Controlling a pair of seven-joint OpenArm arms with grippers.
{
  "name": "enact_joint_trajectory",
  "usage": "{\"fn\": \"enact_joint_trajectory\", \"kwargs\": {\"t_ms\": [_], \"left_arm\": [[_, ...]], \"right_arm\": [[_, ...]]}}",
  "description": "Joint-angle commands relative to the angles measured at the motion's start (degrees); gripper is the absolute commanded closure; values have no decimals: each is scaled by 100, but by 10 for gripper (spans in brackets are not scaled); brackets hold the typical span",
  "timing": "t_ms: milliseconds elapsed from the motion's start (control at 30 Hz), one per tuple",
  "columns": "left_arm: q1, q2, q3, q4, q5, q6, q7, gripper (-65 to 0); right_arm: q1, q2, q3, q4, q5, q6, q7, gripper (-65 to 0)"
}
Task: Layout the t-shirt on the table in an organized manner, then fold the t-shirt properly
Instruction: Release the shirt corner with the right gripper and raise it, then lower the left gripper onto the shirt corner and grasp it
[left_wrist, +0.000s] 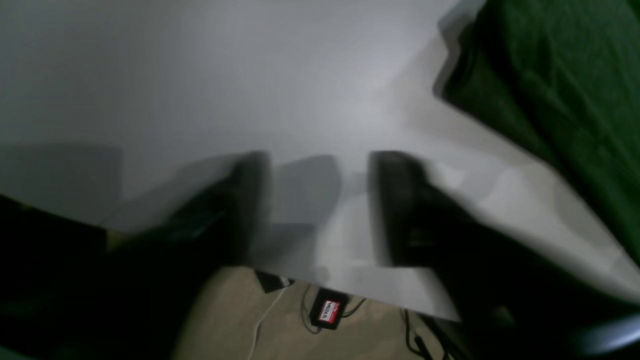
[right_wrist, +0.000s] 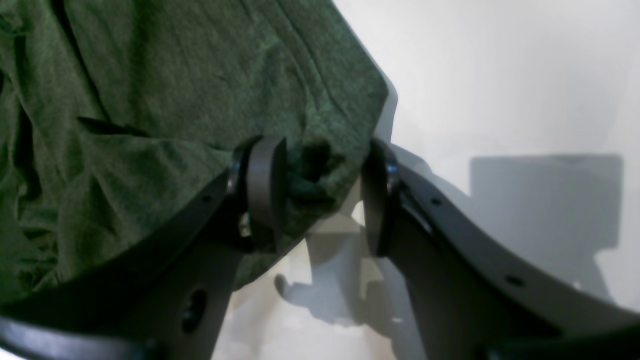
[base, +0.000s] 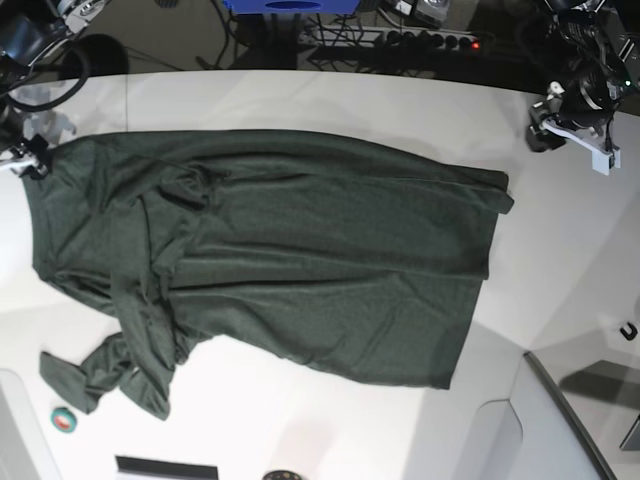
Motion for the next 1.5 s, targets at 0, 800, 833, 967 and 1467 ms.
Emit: {"fn": "enact_joint_trajectory", "kwargs": {"t_ms": [0, 800, 833, 967, 1467], "left_arm": [[-42, -73, 15, 81, -97, -136, -84, -487], [-666, 270, 262, -1097, -124, -197, -769, -367], [-683, 270, 262, -1168, -115, -197, -787, -355], [-754, 278, 270, -1387, -124, -197, -813, -344], [-921, 287, 279, -1537, -106, -197, -813, -342]], "right_arm": [[41, 84, 16, -7, -13, 72, -10, -237], [41, 102, 7, -51, -13, 81, -19, -237], [41, 102, 7, -51, -13, 81, -19, -237], [41, 102, -2, -51, -13, 81, -19, -237], [41, 102, -2, -42, -13, 81, -19, -237]]}}
